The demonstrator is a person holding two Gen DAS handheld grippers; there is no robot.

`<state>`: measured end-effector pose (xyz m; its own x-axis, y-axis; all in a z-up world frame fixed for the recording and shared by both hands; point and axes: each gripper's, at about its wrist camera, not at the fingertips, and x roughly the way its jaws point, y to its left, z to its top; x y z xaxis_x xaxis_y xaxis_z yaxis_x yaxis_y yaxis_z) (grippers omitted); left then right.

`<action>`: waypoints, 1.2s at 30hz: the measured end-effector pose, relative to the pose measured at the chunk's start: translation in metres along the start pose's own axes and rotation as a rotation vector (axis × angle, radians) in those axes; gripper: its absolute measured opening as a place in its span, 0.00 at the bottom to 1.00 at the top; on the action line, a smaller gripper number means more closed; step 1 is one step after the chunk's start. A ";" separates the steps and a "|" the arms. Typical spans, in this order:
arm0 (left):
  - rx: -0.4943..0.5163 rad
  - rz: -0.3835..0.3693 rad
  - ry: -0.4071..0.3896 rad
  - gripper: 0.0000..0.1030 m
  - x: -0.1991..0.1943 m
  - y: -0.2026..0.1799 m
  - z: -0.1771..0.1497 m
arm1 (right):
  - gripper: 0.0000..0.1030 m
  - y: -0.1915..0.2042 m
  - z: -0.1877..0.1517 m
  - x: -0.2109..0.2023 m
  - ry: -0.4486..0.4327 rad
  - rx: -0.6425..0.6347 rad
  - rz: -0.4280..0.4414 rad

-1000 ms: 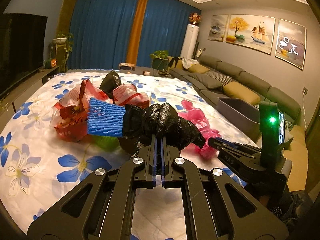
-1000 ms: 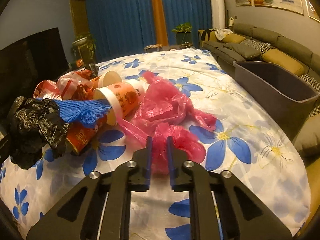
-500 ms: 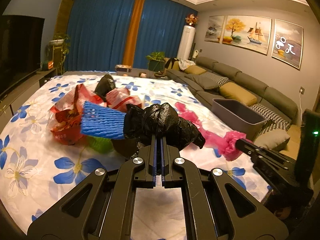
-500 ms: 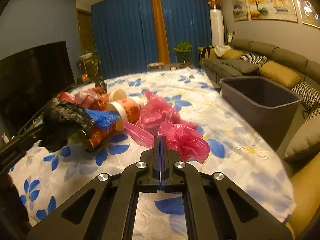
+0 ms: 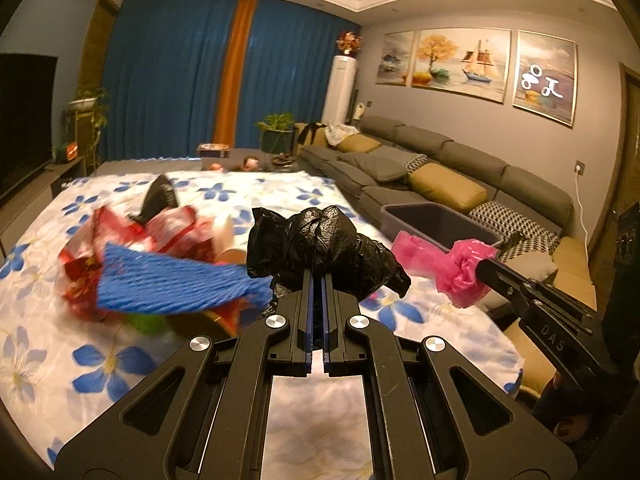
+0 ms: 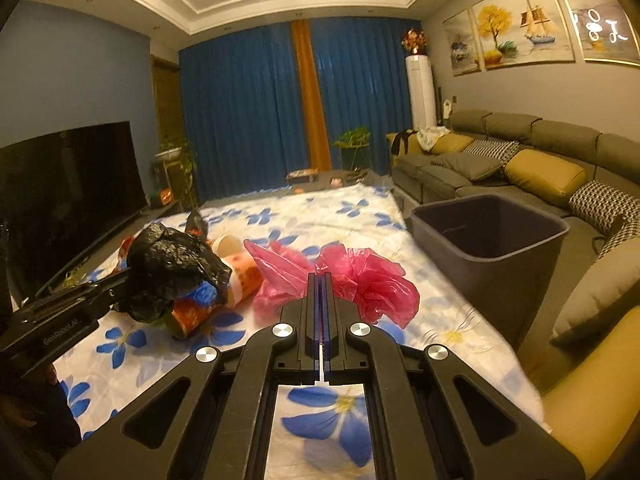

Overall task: Collect trash
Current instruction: 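Carry both bags to the grey bin and open both tools to drop them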

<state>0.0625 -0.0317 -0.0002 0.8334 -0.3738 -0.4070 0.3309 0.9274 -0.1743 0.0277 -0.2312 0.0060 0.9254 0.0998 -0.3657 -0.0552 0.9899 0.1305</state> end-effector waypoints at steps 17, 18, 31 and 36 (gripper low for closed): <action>0.099 -0.167 -0.010 0.02 0.111 -0.104 0.061 | 0.02 -0.094 0.050 0.026 -0.117 0.049 -0.203; 0.102 -0.177 -0.010 0.02 0.117 -0.108 0.063 | 0.02 -0.102 0.055 0.029 -0.123 0.049 -0.218; 0.143 -0.270 0.027 0.03 0.210 -0.166 0.083 | 0.02 -0.155 0.081 0.065 -0.153 0.099 -0.294; 0.128 -0.273 0.061 0.03 0.238 -0.168 0.084 | 0.02 -0.170 0.085 0.079 -0.137 0.118 -0.298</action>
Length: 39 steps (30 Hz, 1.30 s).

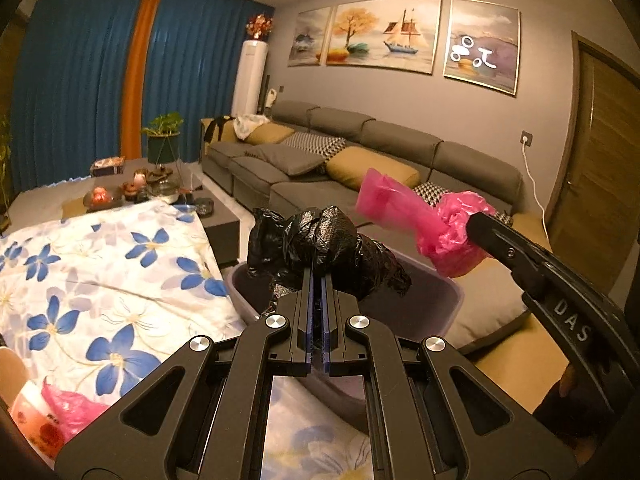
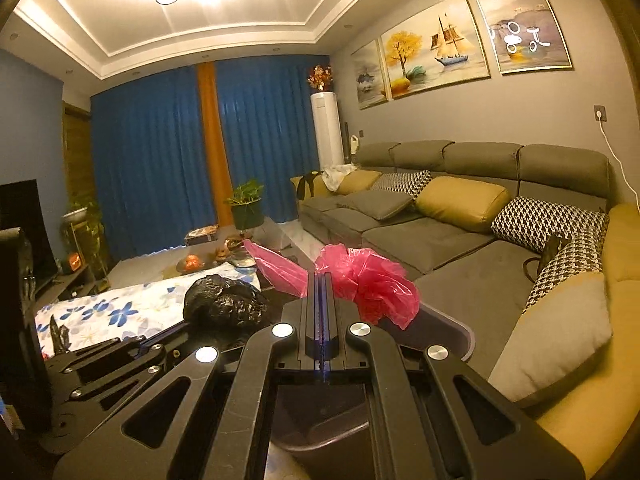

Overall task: Collect trash
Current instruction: 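Carry both bags to the grey bin and open both tools to drop them, then move both tools back over the trash pile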

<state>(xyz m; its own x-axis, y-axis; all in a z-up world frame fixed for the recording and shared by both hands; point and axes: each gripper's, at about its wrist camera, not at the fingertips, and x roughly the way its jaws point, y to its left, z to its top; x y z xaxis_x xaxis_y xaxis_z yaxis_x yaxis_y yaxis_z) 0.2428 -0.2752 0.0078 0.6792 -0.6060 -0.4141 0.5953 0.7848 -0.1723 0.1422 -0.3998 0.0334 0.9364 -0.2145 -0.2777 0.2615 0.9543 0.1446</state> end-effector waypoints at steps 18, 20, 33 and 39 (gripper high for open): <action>-0.001 -0.050 0.056 0.03 0.048 -0.002 -0.004 | 0.02 -0.011 0.002 0.036 0.053 0.040 0.010; -0.003 -0.055 0.063 0.03 0.053 0.000 -0.005 | 0.02 -0.013 0.002 0.038 0.054 0.043 0.014; -0.065 0.094 -0.011 0.83 0.028 0.019 -0.005 | 0.42 -0.029 0.003 0.033 0.049 0.086 0.020; -0.079 0.182 -0.017 0.91 -0.005 0.026 -0.009 | 0.71 -0.016 -0.004 0.002 0.016 0.052 -0.007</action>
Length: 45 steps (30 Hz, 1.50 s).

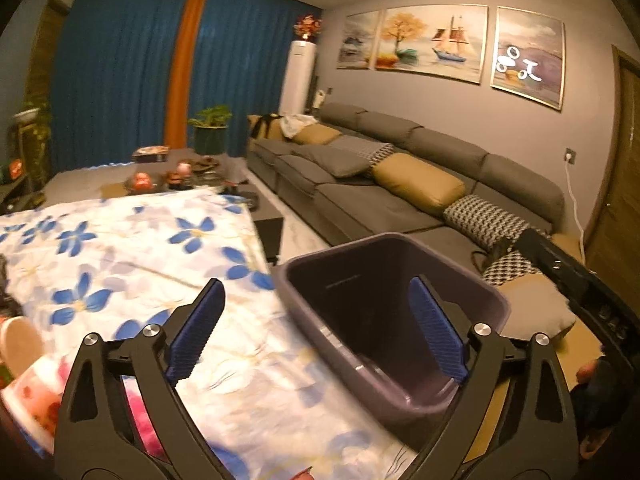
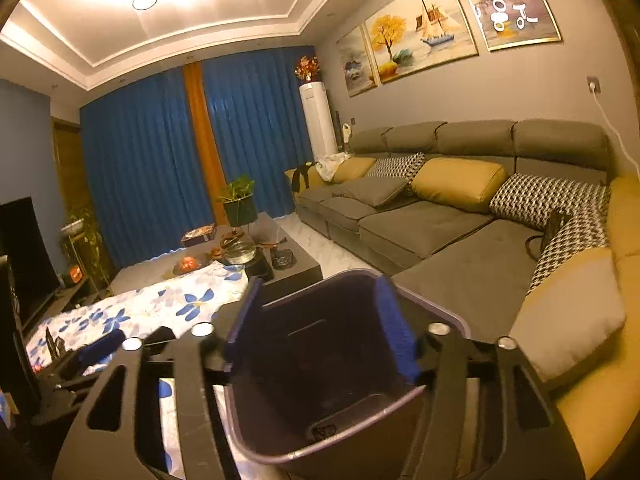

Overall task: Collect trash
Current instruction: 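Move both tools back over the trash pile, then grasp the blue foam net with the left tool while the right tool grasps the pink bag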

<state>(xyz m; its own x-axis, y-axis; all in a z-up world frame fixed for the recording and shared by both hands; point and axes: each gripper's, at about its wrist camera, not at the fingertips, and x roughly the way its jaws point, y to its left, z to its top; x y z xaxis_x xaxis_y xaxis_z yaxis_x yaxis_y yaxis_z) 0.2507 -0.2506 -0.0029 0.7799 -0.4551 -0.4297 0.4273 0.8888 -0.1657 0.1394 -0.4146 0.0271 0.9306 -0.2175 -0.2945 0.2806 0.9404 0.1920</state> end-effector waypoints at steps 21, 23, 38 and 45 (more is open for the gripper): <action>-0.103 0.322 -0.061 0.92 -0.181 0.114 -0.071 | 0.80 0.105 -0.065 -0.094 -0.035 -0.164 0.112; -0.110 0.362 -0.066 0.92 -0.197 0.130 -0.080 | 0.80 0.120 -0.075 -0.099 -0.029 -0.178 0.133; -0.258 0.421 -0.046 0.87 -0.256 0.206 -0.123 | 0.80 0.190 -0.107 -0.108 0.029 -0.228 0.235; -0.364 0.334 -0.020 0.66 -0.246 0.233 -0.126 | 0.80 0.196 -0.111 -0.104 0.042 -0.243 0.238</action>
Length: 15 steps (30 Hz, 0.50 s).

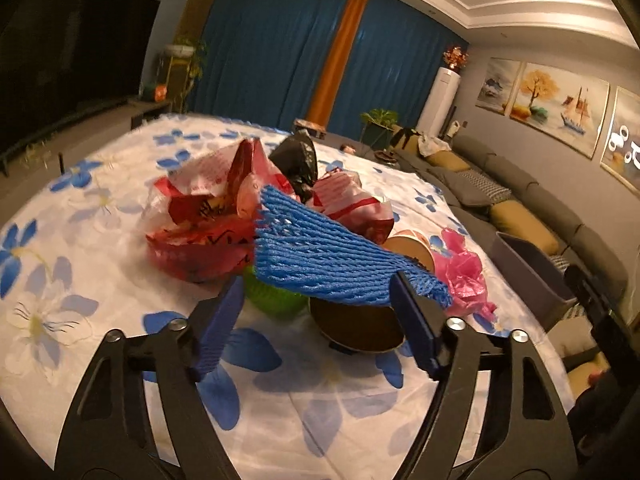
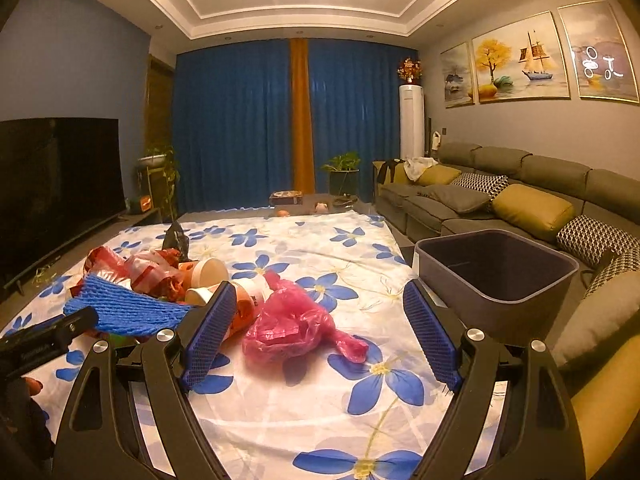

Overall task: Collect trash
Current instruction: 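Grasp the blue foam net with the left tool while the right tool grasps the pink bag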

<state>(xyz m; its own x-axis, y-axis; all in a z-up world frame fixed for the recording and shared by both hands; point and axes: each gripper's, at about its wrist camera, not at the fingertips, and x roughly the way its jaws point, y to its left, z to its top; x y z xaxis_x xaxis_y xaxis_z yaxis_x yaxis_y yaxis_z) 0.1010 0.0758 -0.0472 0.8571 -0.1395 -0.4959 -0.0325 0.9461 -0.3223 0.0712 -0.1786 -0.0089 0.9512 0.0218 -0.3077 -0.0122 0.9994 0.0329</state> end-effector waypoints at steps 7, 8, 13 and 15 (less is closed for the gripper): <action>-0.066 -0.063 0.046 0.27 0.016 0.010 0.008 | 0.80 0.007 -0.005 0.007 0.017 -0.022 0.006; -0.066 -0.065 0.046 0.19 0.017 0.010 0.008 | 0.80 0.007 -0.005 0.008 0.020 -0.024 0.006; -0.050 -0.086 0.030 0.06 0.016 0.005 0.012 | 0.80 0.009 -0.009 0.013 0.039 -0.026 0.009; -0.034 -0.098 0.013 0.06 0.011 0.000 0.014 | 0.80 0.010 -0.010 0.015 0.044 -0.031 0.010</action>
<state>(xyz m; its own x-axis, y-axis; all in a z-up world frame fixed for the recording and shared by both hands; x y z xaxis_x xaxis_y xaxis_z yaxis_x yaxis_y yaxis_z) 0.1176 0.0782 -0.0413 0.8503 -0.2349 -0.4710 0.0334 0.9171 -0.3972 0.0824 -0.1675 -0.0230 0.9365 0.0324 -0.3493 -0.0319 0.9995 0.0072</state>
